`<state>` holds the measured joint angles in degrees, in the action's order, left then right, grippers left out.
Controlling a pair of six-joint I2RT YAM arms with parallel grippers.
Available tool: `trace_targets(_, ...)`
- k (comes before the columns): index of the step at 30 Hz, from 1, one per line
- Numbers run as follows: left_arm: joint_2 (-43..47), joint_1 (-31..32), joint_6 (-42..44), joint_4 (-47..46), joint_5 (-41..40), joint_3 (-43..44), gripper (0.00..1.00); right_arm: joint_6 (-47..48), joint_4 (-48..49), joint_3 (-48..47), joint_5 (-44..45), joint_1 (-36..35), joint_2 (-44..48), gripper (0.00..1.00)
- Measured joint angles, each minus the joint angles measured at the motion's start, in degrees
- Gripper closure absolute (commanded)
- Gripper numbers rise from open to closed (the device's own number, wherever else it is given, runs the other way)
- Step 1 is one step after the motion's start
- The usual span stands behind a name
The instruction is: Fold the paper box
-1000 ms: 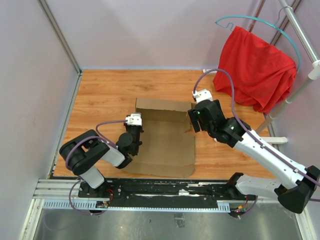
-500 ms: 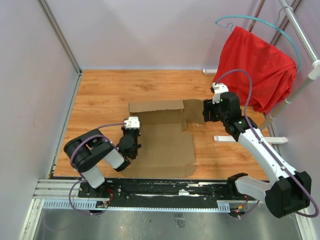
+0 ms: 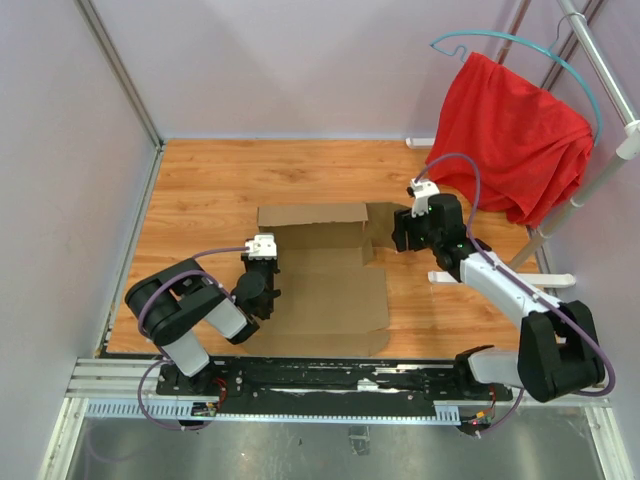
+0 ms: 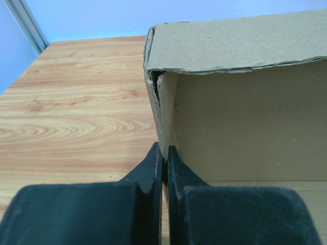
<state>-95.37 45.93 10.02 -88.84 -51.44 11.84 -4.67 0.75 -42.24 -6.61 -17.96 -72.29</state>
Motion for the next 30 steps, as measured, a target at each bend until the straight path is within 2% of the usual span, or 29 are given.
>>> trace_targets(3,0.57,0.0,0.31,0.04,0.5,-0.39,1.0,0.02,1.62,-0.04,0.07,0.0,-1.99,0.4)
trace_targets(4,0.79,0.0,0.44,0.07,0.7,-0.5,1.0,0.0,2.03,-0.04,0.11,0.0,-2.36,0.45)
trace_targets(8,1.64,-0.07,0.42,0.26,1.51,-0.52,1.0,0.04,3.93,-0.07,-0.11,0.33,-3.17,0.81)
trace_targets(10,2.25,-0.07,0.39,0.42,2.08,-0.31,1.0,-0.37,3.96,-0.11,-0.63,0.37,-3.43,0.92)
trace_targets(14,4.57,-0.07,0.44,0.74,3.3,0.28,1.0,-1.53,4.17,0.74,-2.75,0.35,-2.14,0.92)
trace_targets(21,8.17,-0.09,0.0,2.36,4.09,0.28,1.0,-4.17,5.25,7.8,-8.87,-0.46,6.67,0.87)
trace_targets(30,8.63,-0.22,-1.11,4.2,4.81,0.28,1.0,-3.76,2.75,7.89,-8.26,-11.02,9.99,0.85)
